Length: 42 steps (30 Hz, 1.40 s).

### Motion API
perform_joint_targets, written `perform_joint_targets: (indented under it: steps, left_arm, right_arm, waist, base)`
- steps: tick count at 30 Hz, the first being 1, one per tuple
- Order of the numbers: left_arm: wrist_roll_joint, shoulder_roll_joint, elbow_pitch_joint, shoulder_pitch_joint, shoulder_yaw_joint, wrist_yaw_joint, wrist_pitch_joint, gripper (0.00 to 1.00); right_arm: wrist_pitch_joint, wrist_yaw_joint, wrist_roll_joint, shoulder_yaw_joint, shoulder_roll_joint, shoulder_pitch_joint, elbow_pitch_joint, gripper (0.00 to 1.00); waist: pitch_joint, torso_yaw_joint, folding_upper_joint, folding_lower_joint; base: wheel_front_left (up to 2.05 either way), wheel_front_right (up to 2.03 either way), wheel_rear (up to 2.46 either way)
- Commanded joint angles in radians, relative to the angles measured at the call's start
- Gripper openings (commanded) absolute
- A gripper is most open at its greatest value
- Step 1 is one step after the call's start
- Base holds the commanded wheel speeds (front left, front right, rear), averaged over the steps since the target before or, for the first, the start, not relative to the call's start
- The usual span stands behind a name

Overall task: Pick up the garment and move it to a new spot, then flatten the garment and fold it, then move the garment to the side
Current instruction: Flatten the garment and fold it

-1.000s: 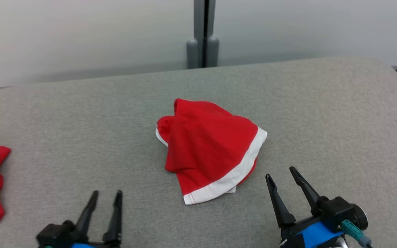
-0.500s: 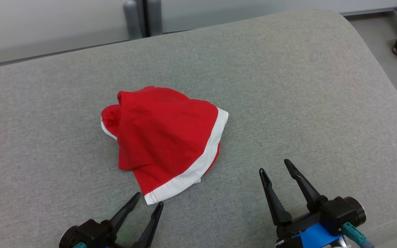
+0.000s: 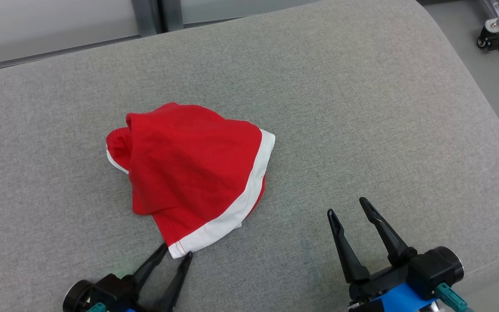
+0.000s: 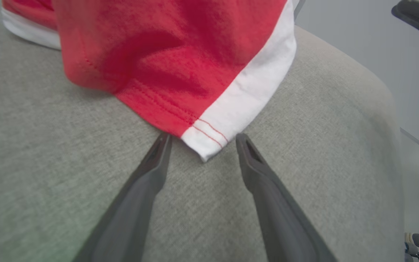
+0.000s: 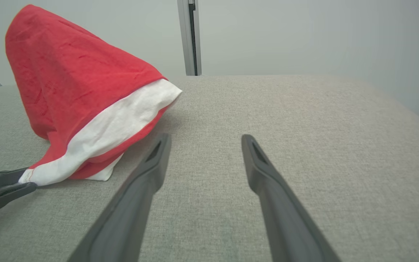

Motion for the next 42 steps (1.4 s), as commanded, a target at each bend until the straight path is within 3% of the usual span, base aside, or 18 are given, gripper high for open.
perform_joint_targets:
  steps: [1,5,15,24,27,28,30,35,42]
  left_arm:
    - [-0.012,0.007,0.012,-0.008,0.002,0.001,0.005,0.00]
    - [-0.027,-0.012,-0.018,-0.015,0.038,0.001,0.004,0.00]
    - [-0.096,-0.067,0.018,0.009,0.199,0.001,0.003,0.00]
    - [-0.106,-0.093,0.134,0.010,0.358,0.001,0.003,0.00]
    - [-0.094,-0.100,0.170,0.007,0.359,0.001,0.003,0.00]
    - [-0.094,-0.101,0.179,0.004,0.348,0.001,0.003,0.16]
    - [-0.089,-0.100,0.179,-0.011,0.330,0.001,0.002,1.00]
    - [-0.088,-0.111,0.157,-0.029,0.298,0.001,0.002,1.00]
    - [-0.109,-0.078,0.101,-0.059,0.221,0.001,0.003,1.00]
  right_arm:
    - [-0.001,0.000,0.001,-0.006,-0.004,0.015,-0.002,1.00]
    - [-0.001,0.000,0.004,-0.024,-0.004,0.012,0.016,1.00]
    - [-0.001,0.000,0.021,-0.063,-0.004,-0.040,0.119,1.00]
    - [-0.001,0.000,0.022,-0.041,-0.004,-0.075,0.172,1.00]
    - [-0.001,0.000,0.029,-0.039,-0.004,-0.082,0.185,1.00]
    - [-0.001,0.000,0.029,-0.039,-0.004,-0.092,0.190,1.00]
    - [-0.001,0.000,0.039,-0.044,-0.004,-0.111,0.208,1.00]
    - [-0.001,0.000,0.041,-0.065,-0.004,-0.185,0.283,1.00]
    - [-0.001,0.000,0.025,-0.138,-0.004,-0.295,0.465,1.00]
  waist:
    - [-0.002,0.006,-0.0001,0.0001]
    - [-0.022,0.042,-0.0001,0.0001]
    - [-0.113,0.221,-0.0001,0.0001]
    - [-0.135,0.282,-0.0001,0.0001]
    - [-0.130,0.307,-0.0001,0.0001]
    - [-0.126,0.315,-0.0001,0.0001]
    - [-0.115,0.339,-0.0001,0.0001]
    - [-0.075,0.415,-0.0001,0.0001]
    - [-0.018,0.520,-0.0001,0.0001]
  base:
    - [0.00,0.00,0.00]
    - [0.00,0.00,0.00]
    - [0.00,0.00,0.00]
    - [0.00,0.00,0.00]
    - [0.00,0.00,0.00]
    - [0.00,0.00,0.00]
    - [0.00,0.00,0.00]
    - [0.00,0.00,0.00]
    - [0.00,0.00,0.00]
